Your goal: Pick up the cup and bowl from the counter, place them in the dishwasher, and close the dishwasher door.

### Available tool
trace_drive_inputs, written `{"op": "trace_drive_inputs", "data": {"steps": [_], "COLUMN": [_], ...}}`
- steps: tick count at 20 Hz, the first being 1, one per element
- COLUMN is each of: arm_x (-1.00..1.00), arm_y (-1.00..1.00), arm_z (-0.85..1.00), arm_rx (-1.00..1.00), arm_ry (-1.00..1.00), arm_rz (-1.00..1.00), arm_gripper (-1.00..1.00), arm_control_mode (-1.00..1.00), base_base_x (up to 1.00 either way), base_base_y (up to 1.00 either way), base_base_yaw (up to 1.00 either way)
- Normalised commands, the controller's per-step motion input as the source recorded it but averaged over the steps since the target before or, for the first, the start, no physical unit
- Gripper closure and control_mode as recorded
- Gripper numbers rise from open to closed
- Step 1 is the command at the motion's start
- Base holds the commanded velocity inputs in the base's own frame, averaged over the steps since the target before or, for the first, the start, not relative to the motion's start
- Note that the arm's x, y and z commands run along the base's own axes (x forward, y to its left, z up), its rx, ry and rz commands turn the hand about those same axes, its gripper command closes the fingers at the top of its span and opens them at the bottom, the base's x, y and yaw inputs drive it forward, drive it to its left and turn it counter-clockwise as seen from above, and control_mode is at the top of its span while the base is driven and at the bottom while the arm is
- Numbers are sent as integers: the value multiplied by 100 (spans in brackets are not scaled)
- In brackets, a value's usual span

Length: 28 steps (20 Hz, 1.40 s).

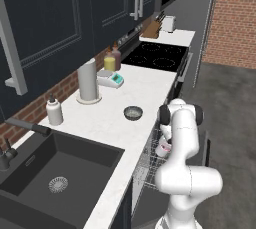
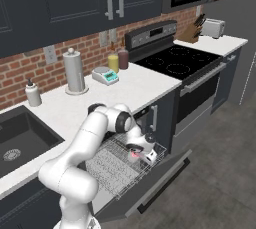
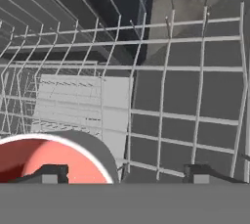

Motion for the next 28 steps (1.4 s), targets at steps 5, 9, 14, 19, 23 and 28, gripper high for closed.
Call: {"op": "trace_drive_inputs", "data": {"steps": [5, 9, 14, 19, 23, 28], "arm_x": [-73, -50, -28, -34, -39, -30], "arm_y": [-35, -1, 12, 22, 2, 0], "arm_z": [59, 94, 100, 100, 100, 100], "arm_rx": [16, 6, 0, 0, 0, 5], "arm_ry": [-5, -9, -7, -4, -2, 0], "arm_rz": [0, 0, 0, 0, 0, 0], "arm_gripper": [-100, -100, -100, -100, -100, -100], "arm_control_mode": [-100, -100, -100, -100, -100, -100], "base_base_x": [0, 0, 0, 0, 0, 0], "base_base_y": [0, 0, 0, 0, 0, 0], "base_base_yaw": [0, 0, 0, 0, 0, 0]}}
